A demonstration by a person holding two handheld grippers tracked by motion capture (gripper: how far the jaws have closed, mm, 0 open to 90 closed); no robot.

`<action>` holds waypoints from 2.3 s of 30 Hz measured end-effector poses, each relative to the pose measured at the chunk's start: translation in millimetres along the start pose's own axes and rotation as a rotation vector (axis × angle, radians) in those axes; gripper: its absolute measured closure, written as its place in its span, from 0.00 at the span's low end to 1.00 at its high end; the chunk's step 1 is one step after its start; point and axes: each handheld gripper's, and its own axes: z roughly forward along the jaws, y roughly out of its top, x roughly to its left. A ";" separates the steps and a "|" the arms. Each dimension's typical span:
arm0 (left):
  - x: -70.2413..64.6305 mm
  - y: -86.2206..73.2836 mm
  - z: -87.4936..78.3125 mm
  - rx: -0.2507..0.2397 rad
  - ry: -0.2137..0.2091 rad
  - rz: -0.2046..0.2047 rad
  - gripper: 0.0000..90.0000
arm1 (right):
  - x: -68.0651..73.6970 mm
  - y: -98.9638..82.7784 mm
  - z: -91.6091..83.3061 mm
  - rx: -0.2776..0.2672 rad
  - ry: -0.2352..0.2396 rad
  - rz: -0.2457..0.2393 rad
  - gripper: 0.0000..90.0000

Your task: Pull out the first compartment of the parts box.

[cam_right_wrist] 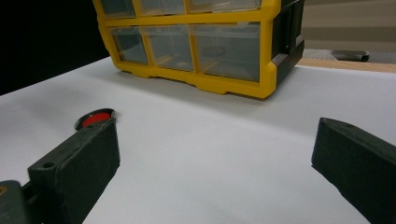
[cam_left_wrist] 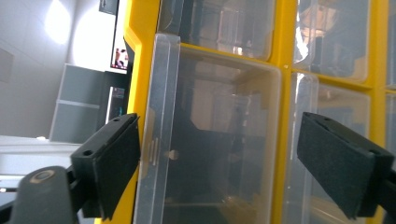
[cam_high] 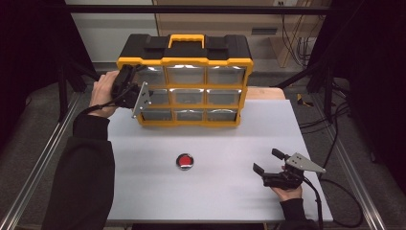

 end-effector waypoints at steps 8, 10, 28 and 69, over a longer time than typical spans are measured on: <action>-1.6 -3.7 -0.2 0.005 0.039 0.047 0.24 | -0.3 0.3 -0.5 -0.002 -0.002 0.000 0.02; -2.1 -4.0 -0.5 0.010 0.050 0.068 0.27 | -0.5 0.0 -0.1 -0.003 -0.003 -0.007 0.02; -4.0 -3.9 -2.3 0.027 0.161 0.153 0.59 | -0.5 0.5 -0.8 -0.003 -0.005 0.006 0.02; -7.1 6.5 -14.0 0.057 0.232 0.224 0.86 | -0.4 0.9 -1.7 -0.003 0.001 0.008 0.02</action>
